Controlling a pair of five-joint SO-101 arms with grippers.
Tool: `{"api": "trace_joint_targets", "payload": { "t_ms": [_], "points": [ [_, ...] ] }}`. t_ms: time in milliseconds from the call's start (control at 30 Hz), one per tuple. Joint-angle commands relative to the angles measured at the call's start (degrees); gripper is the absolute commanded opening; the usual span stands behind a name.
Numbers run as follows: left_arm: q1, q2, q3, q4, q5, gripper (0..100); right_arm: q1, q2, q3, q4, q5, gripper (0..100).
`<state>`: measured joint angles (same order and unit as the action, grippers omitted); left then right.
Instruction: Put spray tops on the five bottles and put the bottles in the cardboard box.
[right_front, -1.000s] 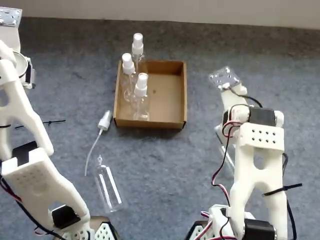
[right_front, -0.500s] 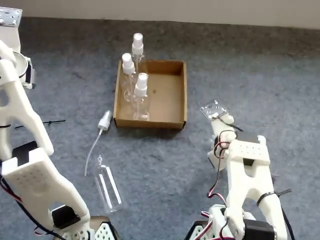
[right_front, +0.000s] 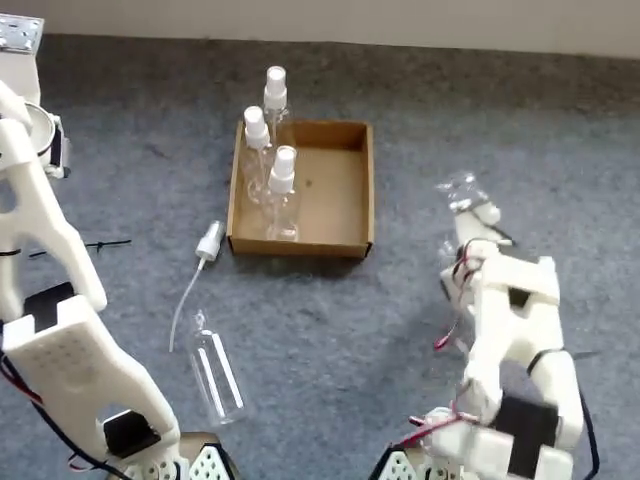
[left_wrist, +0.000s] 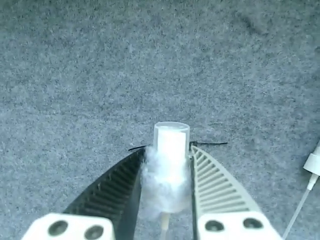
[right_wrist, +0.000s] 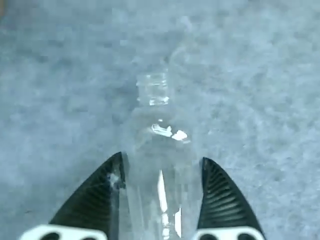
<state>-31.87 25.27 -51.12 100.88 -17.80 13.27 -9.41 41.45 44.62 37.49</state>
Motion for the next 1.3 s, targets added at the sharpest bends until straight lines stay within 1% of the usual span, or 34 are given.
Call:
{"api": "trace_joint_targets", "payload": {
  "t_ms": [0,100,200,300,400,500,733,1033,1200,1267],
  "points": [
    [-1.0,-3.6,0.0,0.2,0.0,4,4.4,12.6,-16.3,-1.0,-2.6,4.6],
    [-0.8,-3.6,0.0,0.2,0.0,4,5.0,20.3,-23.4,0.5,-1.9,4.9],
    [-0.6,-3.6,0.0,0.1,0.0,4,5.1,23.2,-26.0,6.9,-1.9,6.1],
    [-0.5,-3.6,0.0,0.1,-0.1,4,5.1,23.0,-29.0,12.9,-2.5,14.9],
    [-0.7,-3.6,0.0,0.1,-0.1,4,5.1,23.0,-31.8,16.3,-2.5,24.0],
    [-0.7,-3.6,0.0,0.1,-0.1,4,4.7,22.9,-32.7,17.7,-2.3,28.1],
    [-0.6,-3.6,0.0,0.1,-0.1,4,4.4,22.7,-33.2,17.6,-2.1,28.4],
    [-0.7,-3.6,0.0,0.1,-0.1,4,-0.6,23.1,-38.6,17.3,-2.3,28.5],
    [-0.6,-3.6,0.0,0.1,-0.1,4,-1.1,23.3,-39.0,17.2,-2.1,28.5],
    [-0.6,-3.6,-0.1,0.1,-0.1,4,-1.2,24.3,-38.6,15.7,-2.1,28.5]
  ]
}}
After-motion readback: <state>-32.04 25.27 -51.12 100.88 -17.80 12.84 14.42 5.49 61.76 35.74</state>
